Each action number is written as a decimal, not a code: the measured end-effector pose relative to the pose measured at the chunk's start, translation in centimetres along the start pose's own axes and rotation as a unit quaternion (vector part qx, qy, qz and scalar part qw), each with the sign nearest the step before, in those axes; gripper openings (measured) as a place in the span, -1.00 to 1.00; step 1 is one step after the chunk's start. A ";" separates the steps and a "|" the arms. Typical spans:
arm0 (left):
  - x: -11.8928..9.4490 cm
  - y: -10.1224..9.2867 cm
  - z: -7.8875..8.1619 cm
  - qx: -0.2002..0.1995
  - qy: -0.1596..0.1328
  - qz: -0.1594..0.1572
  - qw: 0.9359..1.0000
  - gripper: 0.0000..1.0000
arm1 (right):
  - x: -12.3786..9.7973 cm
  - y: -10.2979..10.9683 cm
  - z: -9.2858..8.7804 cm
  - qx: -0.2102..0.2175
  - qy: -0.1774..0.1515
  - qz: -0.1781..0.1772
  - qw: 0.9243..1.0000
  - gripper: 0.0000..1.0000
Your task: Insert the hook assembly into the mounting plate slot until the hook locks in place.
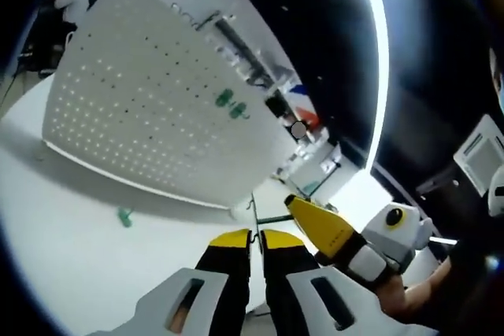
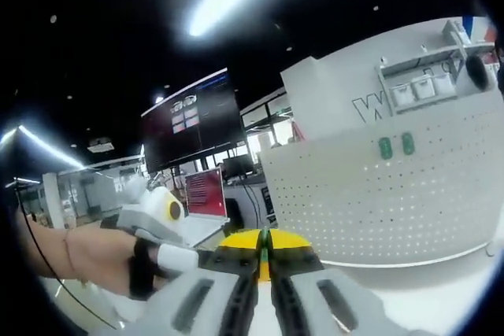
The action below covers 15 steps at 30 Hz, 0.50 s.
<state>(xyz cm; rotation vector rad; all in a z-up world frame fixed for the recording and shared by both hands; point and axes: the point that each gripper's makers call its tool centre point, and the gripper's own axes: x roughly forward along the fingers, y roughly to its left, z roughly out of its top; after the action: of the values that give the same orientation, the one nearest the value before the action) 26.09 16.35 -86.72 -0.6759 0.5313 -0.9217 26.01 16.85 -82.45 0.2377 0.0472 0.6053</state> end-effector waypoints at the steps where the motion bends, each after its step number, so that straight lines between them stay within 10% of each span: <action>1: 0.0 0.0 0.0 -0.003 -0.001 -0.002 1.000 -0.92 | 0.0 0.1 0.1 -0.003 0.000 0.000 1.000 -1.00; 15: -0.3 0.0 1.0 0.031 -0.012 0.019 0.999 -0.97 | 0.3 0.1 0.4 -0.002 0.020 -0.007 1.000 -0.98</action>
<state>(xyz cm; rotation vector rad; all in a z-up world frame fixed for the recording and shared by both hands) 26.67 16.91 -85.99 -0.6191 0.4913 -0.8908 26.19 17.03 -82.06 0.2209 0.0864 0.5953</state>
